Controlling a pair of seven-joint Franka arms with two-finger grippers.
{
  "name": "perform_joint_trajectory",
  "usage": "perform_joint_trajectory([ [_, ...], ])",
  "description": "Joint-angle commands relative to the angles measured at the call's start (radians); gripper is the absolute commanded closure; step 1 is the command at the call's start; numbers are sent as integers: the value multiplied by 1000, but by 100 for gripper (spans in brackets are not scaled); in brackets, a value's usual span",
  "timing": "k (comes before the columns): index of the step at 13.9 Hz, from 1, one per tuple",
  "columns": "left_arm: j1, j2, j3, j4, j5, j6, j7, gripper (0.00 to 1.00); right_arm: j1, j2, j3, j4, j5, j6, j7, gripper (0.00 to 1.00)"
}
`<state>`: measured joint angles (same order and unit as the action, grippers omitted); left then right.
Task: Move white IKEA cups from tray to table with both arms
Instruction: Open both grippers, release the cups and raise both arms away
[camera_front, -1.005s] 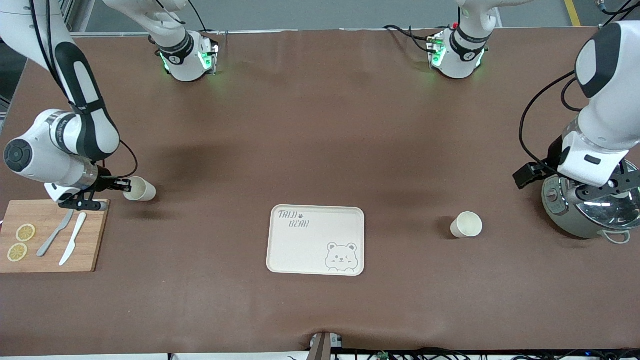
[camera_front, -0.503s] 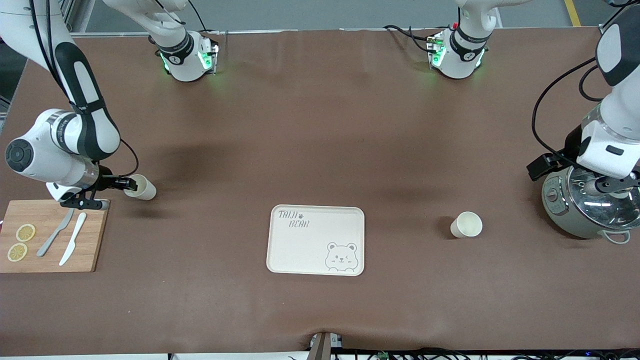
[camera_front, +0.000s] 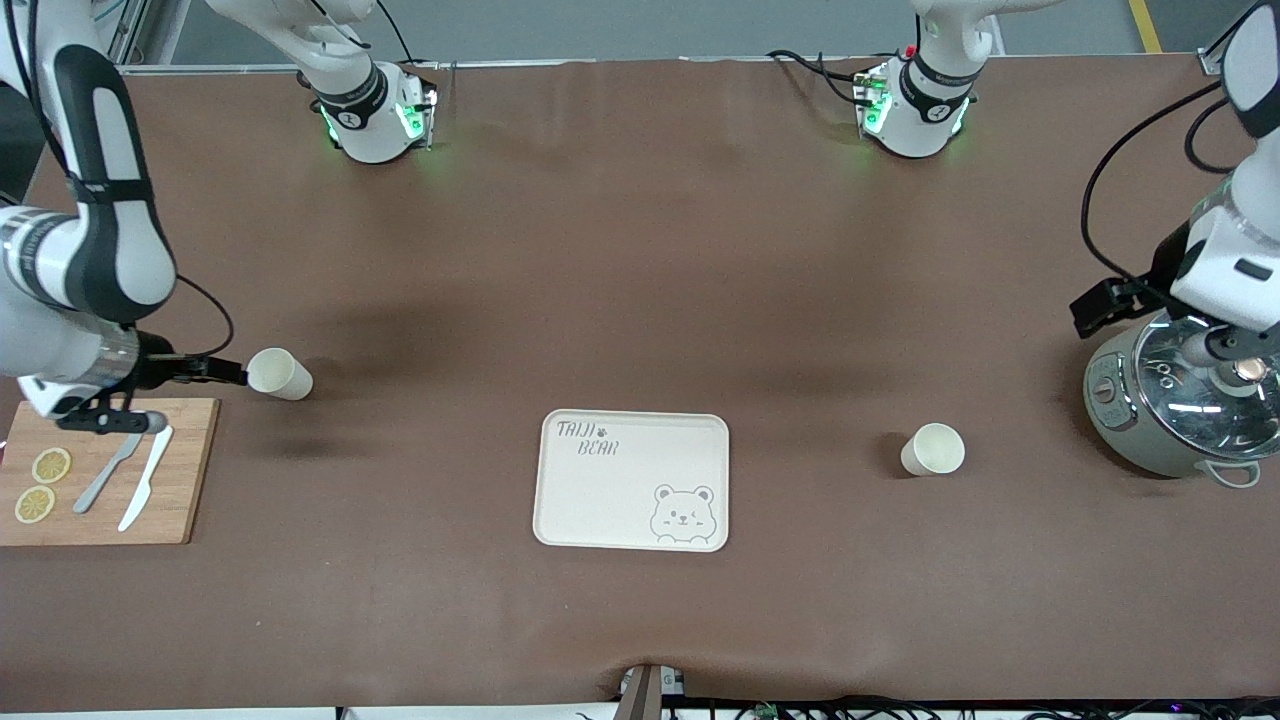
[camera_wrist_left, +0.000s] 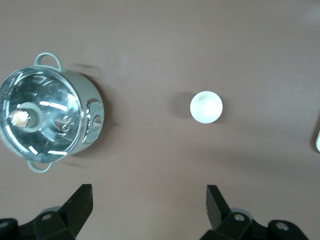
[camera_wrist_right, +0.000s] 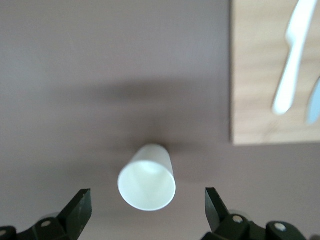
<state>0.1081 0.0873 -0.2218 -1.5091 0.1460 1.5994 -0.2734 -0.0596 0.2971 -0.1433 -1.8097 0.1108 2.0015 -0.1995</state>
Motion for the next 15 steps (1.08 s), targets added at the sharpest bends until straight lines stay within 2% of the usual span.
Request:
perform_joint_trajectory([
  [1,7,-41,-4,12,6,-35,26,0,9,20,16,232,-3,-197,-20,0],
  [3,4,-70,-1,7,-9,-35,72,0,35,68,14,433,-16,-372,-18,0],
  [4,-2,-81,5,-3,-11,-36,92,0,40,71,14,472,-16,-429,-18,0],
  [7,-59,-141,89,-52,-37,-36,158,0,27,63,10,613,-13,-471,-23,0],
  [8,-74,-162,120,-80,-66,-27,174,0,35,50,16,625,-4,-481,-18,0],
  [10,-74,-201,125,-126,-94,-7,169,0,59,-16,13,586,-16,-515,14,0],
  [13,-71,-199,114,-121,-94,-10,175,0,64,-108,14,499,-14,-538,191,0],
  [15,-73,-192,105,-120,-95,-10,169,0,66,-174,17,431,-13,-543,203,0],
])
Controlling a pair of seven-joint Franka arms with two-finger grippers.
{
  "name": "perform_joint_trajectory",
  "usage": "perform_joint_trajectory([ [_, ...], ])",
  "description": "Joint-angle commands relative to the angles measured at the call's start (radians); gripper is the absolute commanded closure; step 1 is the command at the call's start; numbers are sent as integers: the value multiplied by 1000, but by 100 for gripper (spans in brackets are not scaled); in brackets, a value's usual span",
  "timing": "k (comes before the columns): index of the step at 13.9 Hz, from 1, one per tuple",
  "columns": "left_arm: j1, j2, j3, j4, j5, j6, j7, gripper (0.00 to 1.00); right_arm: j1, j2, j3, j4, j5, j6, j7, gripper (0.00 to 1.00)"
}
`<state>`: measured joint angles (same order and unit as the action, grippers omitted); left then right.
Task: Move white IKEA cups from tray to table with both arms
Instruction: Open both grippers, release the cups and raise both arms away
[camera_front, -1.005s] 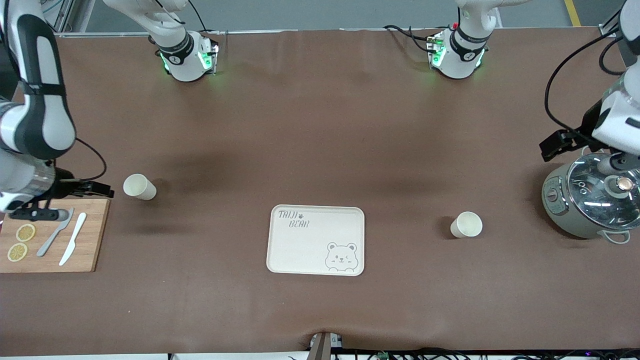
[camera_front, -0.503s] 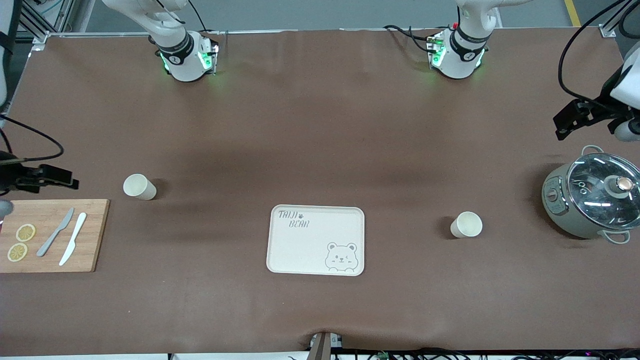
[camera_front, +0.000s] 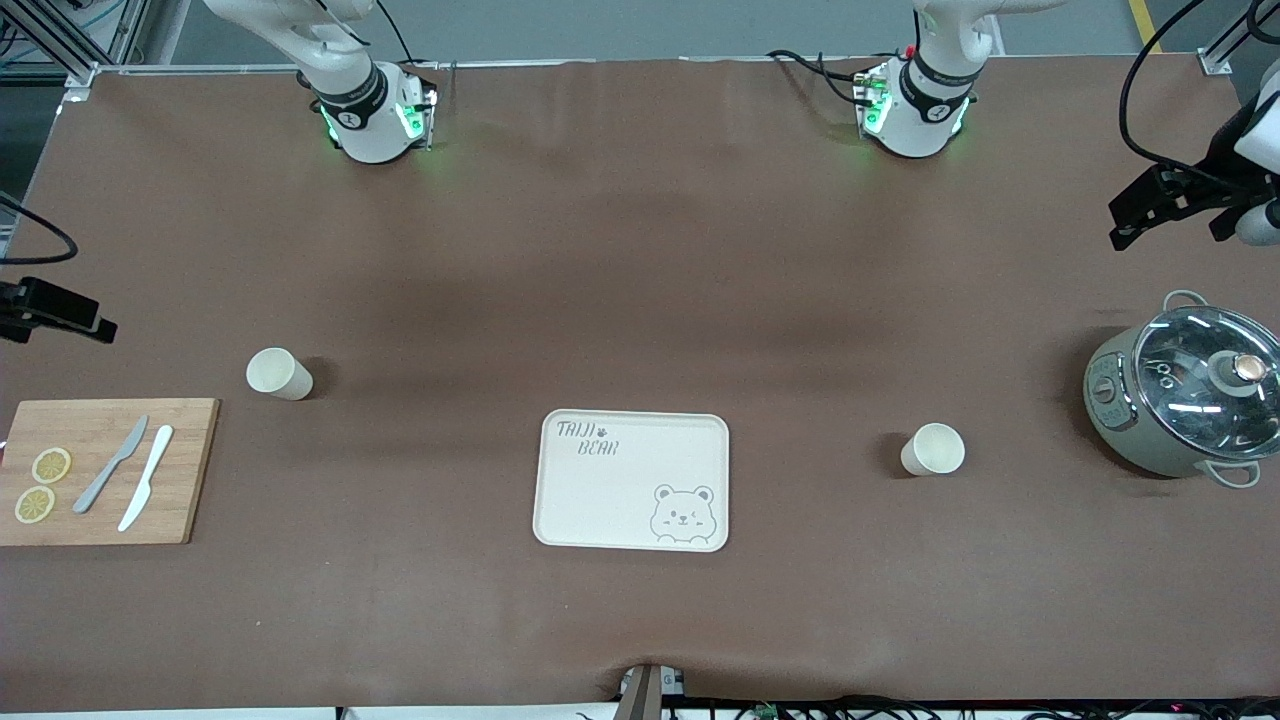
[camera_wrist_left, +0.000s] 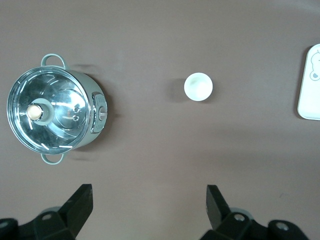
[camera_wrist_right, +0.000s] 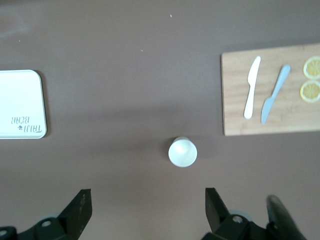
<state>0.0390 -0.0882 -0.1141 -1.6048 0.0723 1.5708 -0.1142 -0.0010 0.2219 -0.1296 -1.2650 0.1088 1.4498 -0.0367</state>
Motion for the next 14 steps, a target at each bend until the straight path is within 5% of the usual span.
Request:
perform_joint_trajectory([
  [1,-5,-13,-9,-24,-22,18,2,0,10,-143,4,-167,-9,18,41,0],
  [9,2,2,-30,-27,-65,-12,-9,0,33,-332,-1,-345,-58,32,43,0],
  [14,5,8,-29,-24,-68,-6,-10,0,21,-332,-2,-364,-81,35,38,0],
])
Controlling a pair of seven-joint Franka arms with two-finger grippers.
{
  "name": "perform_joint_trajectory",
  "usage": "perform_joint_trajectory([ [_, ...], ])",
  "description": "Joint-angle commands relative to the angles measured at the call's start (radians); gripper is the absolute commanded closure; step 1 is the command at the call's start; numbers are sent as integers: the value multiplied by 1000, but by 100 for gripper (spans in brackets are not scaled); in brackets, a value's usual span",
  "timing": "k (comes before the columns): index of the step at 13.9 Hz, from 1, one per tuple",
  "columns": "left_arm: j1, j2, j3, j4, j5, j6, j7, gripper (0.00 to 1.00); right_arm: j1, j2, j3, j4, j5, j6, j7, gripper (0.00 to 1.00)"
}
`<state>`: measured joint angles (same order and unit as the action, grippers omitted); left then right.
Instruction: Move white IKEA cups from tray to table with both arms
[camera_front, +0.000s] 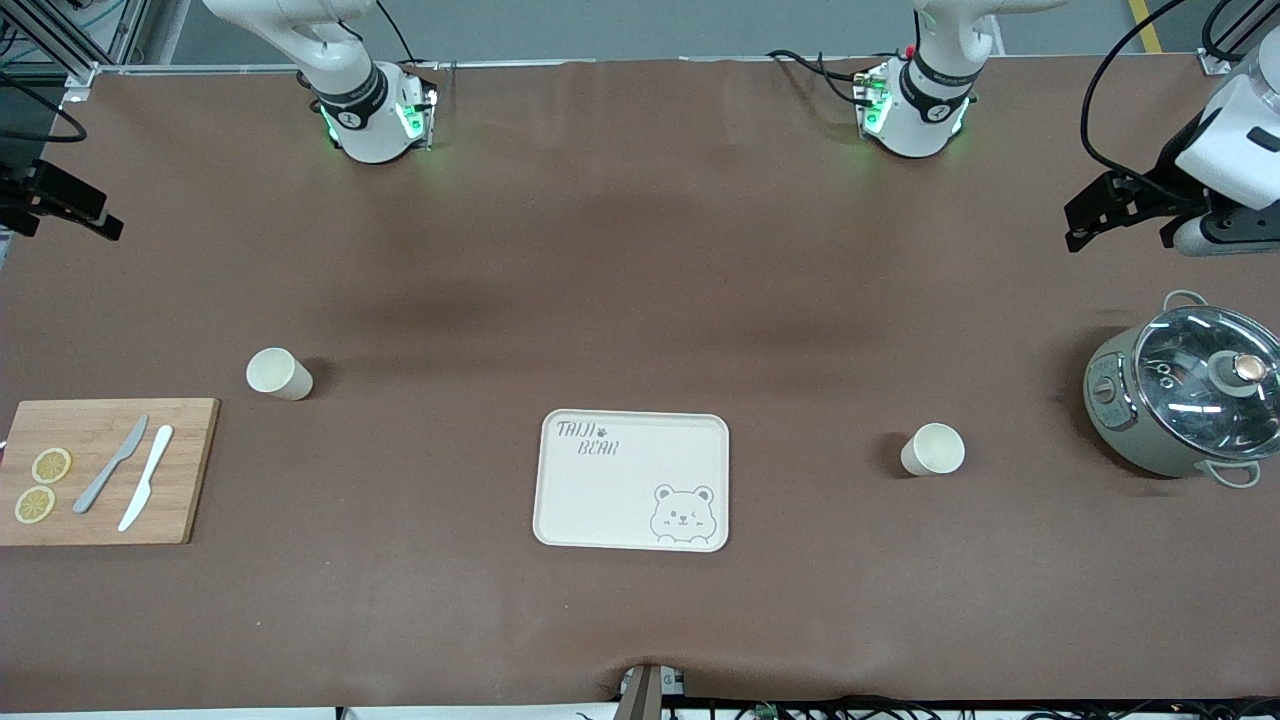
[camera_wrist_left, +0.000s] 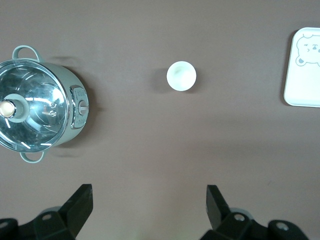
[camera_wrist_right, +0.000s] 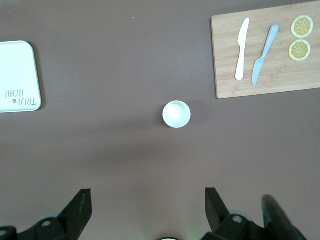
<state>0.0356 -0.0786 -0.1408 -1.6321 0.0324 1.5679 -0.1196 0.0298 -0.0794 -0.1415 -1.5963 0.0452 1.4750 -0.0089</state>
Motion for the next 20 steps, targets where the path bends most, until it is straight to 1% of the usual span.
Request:
perform_joint_trajectory([
  [1,9,-3,0,3,-26,-6,-5,0,-10,-31,10,-31,-18,7,9,0],
  [2,15,-6,1,1,-26,-9,-5,0,-10,-30,10,-30,-22,10,4,0],
  [4,27,0,4,11,-28,1,-3,0,-4,-30,14,-30,-83,16,3,0],
  [5,27,9,6,21,-28,4,-5,0,-5,-30,14,-31,-91,16,3,0],
  [9,26,16,6,21,-28,11,-3,0,-7,-34,13,-27,-85,8,1,0],
  [11,24,14,3,47,-51,1,1,0,-4,-31,13,-25,-79,7,3,0],
  [14,23,19,-2,60,-52,4,-5,0,22,-31,13,-22,-77,5,3,0],
  [20,30,23,7,61,-55,0,12,0,10,-30,8,-25,-77,1,1,0],
])
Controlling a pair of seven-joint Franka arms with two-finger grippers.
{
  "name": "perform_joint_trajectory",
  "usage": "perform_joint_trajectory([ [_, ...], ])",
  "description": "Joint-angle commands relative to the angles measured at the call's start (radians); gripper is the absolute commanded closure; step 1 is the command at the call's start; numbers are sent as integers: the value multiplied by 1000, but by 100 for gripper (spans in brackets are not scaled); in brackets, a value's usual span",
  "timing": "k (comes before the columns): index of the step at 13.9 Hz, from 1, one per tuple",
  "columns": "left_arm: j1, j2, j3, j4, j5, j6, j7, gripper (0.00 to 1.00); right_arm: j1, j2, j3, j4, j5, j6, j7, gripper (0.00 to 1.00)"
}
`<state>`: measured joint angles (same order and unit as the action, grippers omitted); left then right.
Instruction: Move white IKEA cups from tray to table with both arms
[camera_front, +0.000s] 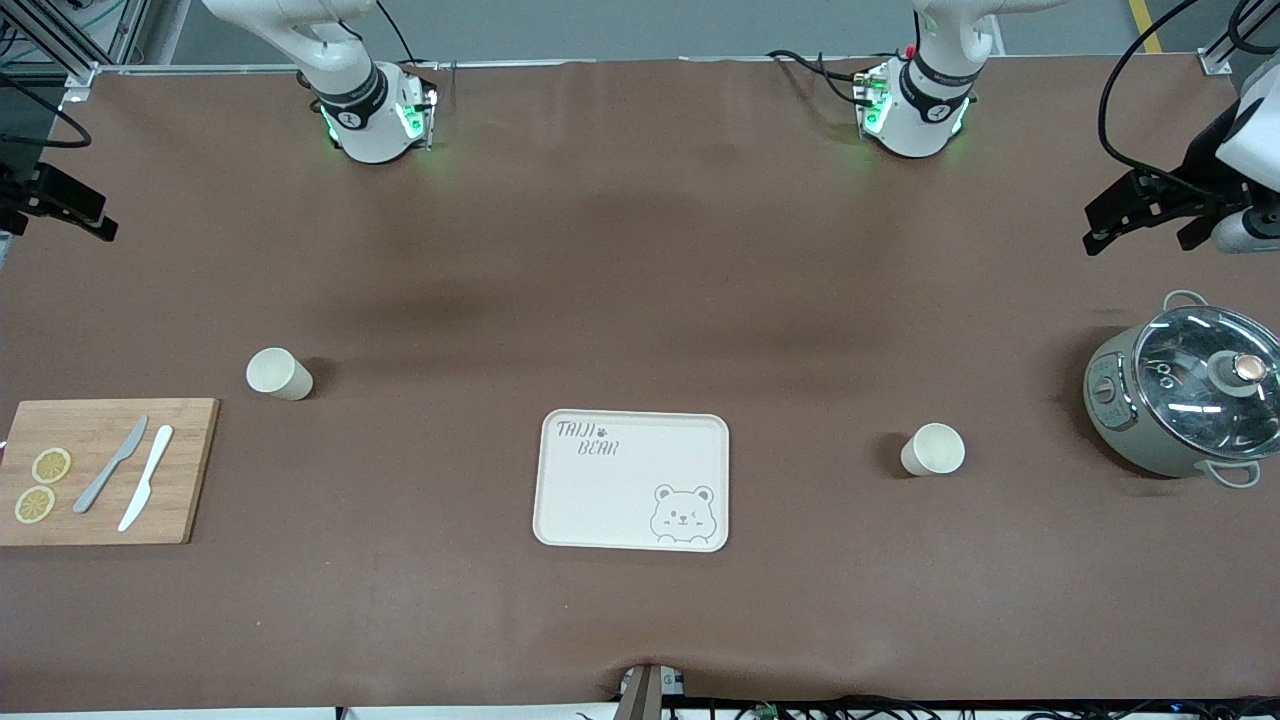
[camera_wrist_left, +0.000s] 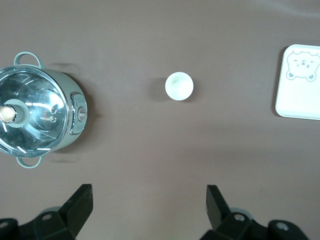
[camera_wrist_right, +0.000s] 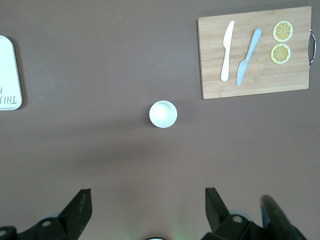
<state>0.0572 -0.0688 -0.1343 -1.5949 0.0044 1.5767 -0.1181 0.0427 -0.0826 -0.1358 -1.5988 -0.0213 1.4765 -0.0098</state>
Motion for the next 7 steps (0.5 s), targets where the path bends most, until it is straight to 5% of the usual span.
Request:
perform_joint_trajectory([
  [1,6,21,1,24,-24,-9,-1,0,-4,-25,2,-23,-11,-1,4,0],
  [7,16,27,1,26,-29,-1,-3,0,-4,-25,2,-21,-11,-7,4,0],
])
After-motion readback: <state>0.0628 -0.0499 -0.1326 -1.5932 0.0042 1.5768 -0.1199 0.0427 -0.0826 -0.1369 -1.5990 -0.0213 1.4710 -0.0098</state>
